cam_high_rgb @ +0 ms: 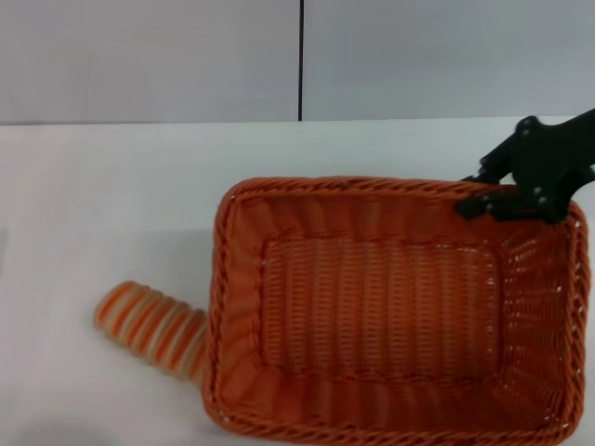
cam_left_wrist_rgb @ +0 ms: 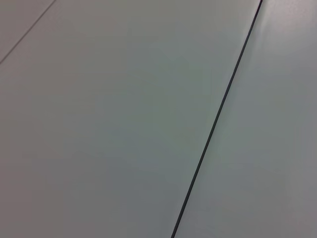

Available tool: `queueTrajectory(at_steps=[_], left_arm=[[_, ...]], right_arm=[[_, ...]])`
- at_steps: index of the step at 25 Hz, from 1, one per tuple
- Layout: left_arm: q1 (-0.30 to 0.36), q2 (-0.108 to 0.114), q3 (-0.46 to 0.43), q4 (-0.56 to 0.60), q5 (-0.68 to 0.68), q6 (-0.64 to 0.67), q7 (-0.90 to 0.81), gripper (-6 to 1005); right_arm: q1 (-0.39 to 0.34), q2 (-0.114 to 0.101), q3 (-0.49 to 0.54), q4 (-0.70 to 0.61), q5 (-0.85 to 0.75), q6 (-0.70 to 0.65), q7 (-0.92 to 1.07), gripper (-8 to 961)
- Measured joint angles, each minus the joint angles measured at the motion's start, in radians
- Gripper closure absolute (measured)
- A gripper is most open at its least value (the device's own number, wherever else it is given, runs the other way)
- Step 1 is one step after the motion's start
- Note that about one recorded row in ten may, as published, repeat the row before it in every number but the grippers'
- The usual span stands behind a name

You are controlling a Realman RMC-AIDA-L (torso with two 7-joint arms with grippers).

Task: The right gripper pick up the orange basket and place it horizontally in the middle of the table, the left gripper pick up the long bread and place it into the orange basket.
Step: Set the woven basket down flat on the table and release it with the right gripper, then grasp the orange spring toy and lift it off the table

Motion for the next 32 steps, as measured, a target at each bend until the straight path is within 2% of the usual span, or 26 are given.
queueTrajectory(at_steps=[9, 19, 23, 24, 25, 26, 32], left_arm=[[-0.006, 0.0, 0.0, -0.012, 0.0, 0.0, 0.0, 164], [-0.013, 0.001, 0.019, -0.014, 0.0, 0.004, 0.0, 164], [-0.014, 0.001, 0.035, -0.013, 0.0, 0.006, 0.0, 165], [-0.014, 0.001, 0.039, -0.012, 0.0, 0.007, 0.0, 165], [-0.015, 0.001, 0.046, -0.008, 0.0, 0.007, 0.0, 165], [-0.015, 0.001, 0.046, -0.008, 0.0, 0.007, 0.0, 165], [-0.021, 0.007, 0.163, 0.061, 0.001, 0.013, -0.041, 165]], right_arm=[[0.027, 0.016, -0.053, 0.032, -0.002, -0.022, -0.031, 771], [0.023, 0.023, -0.017, 0.034, -0.002, -0.068, -0.007, 703], [0.001, 0.023, 0.051, 0.02, 0.005, -0.071, -0.014, 650], [-0.007, 0.024, 0.078, 0.015, 0.009, -0.073, -0.018, 637], [-0.028, 0.028, 0.147, 0.005, 0.025, -0.079, -0.034, 624], [-0.028, 0.028, 0.147, 0.005, 0.025, -0.079, -0.034, 611], [-0.161, 0.049, 0.378, 0.019, 0.227, -0.101, -0.122, 586]])
